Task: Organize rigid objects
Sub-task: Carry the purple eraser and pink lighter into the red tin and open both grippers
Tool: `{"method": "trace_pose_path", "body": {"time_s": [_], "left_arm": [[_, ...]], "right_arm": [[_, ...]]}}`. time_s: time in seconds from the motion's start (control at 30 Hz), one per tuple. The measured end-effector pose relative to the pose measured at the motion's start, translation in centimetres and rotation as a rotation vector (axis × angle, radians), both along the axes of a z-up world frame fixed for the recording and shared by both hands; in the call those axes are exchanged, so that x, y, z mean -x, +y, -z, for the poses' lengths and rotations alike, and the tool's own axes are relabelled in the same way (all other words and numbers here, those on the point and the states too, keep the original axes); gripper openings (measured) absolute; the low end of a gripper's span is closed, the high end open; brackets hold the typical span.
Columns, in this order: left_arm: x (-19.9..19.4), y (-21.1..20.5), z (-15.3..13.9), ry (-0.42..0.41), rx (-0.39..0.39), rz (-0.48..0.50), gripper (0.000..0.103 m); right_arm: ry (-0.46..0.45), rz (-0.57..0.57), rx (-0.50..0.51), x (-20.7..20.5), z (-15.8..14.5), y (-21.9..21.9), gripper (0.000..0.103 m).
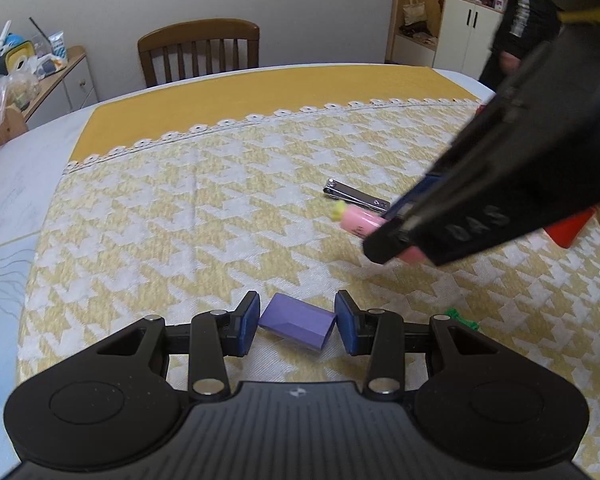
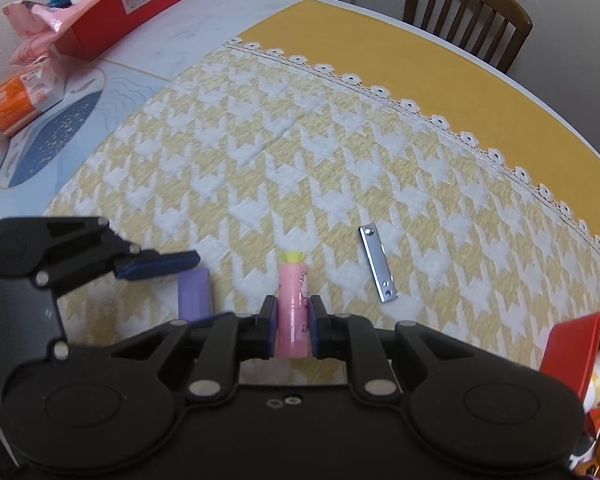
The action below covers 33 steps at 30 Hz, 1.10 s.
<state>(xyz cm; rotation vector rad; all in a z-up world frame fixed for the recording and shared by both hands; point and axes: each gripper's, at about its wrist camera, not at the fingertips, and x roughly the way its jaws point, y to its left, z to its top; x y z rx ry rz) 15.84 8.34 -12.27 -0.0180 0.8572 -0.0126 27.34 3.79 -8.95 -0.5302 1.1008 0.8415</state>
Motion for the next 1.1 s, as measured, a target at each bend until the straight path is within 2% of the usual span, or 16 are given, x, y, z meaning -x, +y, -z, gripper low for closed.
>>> {"method": "trace_pose_path", "body": {"time_s": [0.2, 0.4, 0.77, 1.1], "left_arm": [[0.4, 0.4, -2.0, -0.006, 0.023, -0.014, 0.040], [0.1, -1.2, -4.2, -0.019, 0.017, 0.042, 0.040], [-1.2, -9.7, -8.1, -0.070, 0.008, 0.203, 0.040], [-4.7, -18.0, -9.1, -0.087, 0.013, 0.324, 0.040]], "right_arm": [[0.005, -0.007, -0.026, 1.6, -1.7, -1.8, 0.014], [-0.012, -0.006, -0.051, 2.9, -3.8, -4.9, 0.014], [-0.055, 0.090, -0.077, 1.8, -6.5, -13.7, 0.014], [-0.089, 0.200, -0.089, -1.0, -7.2, -22.3, 0.014]]}}
